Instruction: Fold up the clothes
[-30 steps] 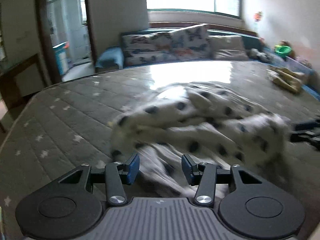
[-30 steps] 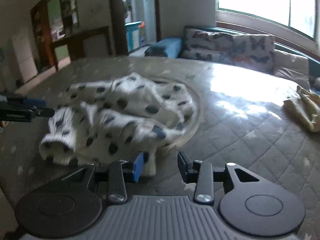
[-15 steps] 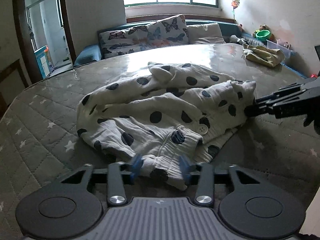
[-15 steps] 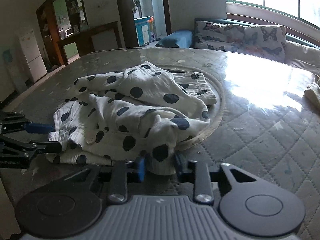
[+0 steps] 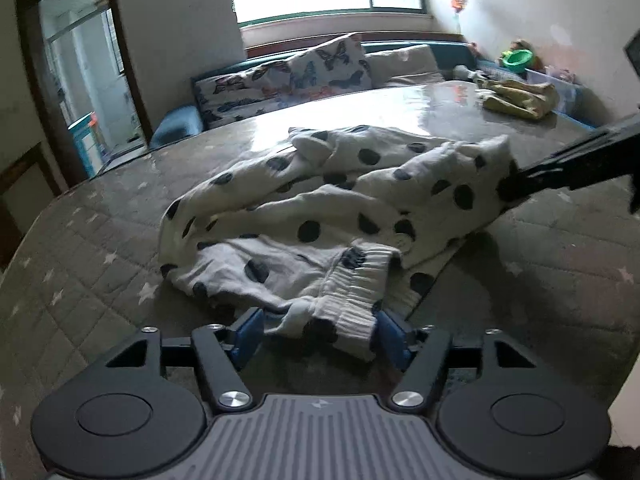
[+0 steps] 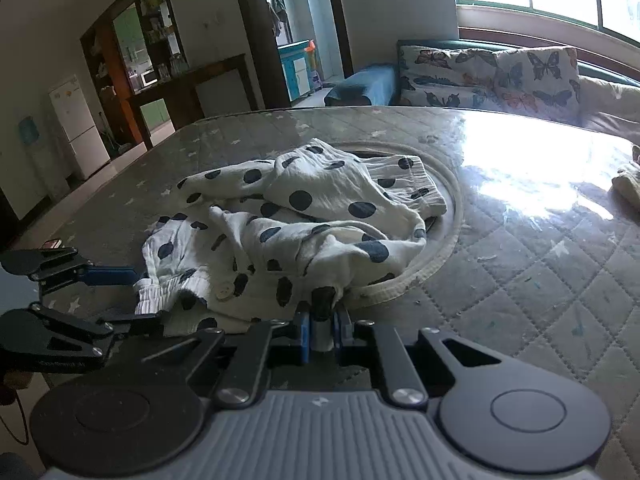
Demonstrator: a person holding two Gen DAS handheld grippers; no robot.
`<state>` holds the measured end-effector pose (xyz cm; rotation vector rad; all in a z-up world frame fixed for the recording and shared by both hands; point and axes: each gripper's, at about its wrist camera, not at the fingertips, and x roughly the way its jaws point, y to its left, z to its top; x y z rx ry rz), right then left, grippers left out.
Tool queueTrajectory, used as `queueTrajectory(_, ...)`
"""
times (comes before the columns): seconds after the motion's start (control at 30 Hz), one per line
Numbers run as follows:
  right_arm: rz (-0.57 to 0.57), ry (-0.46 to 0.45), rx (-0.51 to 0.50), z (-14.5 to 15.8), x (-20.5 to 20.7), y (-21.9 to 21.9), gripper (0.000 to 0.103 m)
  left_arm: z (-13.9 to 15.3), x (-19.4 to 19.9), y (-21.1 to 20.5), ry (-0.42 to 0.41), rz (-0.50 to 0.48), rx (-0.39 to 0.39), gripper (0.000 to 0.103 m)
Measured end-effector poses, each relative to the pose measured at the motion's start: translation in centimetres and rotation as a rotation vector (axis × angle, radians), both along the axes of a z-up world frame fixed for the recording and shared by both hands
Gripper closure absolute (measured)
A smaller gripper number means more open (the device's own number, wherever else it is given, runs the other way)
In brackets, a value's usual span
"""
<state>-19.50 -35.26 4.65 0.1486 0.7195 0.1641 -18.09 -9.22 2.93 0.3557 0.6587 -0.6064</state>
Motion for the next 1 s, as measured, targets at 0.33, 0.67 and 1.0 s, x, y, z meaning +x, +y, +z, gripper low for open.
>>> queueTrajectory(0.33, -0.006, -0.02, 0.025, 1.0, -0.6, 0.4, 0.093, -0.5, 1.1, 0.8, 0.071, 0.081, -0.074, 0.074)
queueTrajectory(0.67, 0.018, -0.008, 0.054, 1.5, -2.2, 1.1, 0.093, 2.9, -0.9, 4.3, 0.01, 0.06, -0.075, 0.095)
queueTrajectory(1.0, 0.044, 0.056, 0.123, 0.0, -5.6, 2.2, 0.093, 2.3, -4.5, 6.5, 0.038, 0.025, -0.01, 0.096)
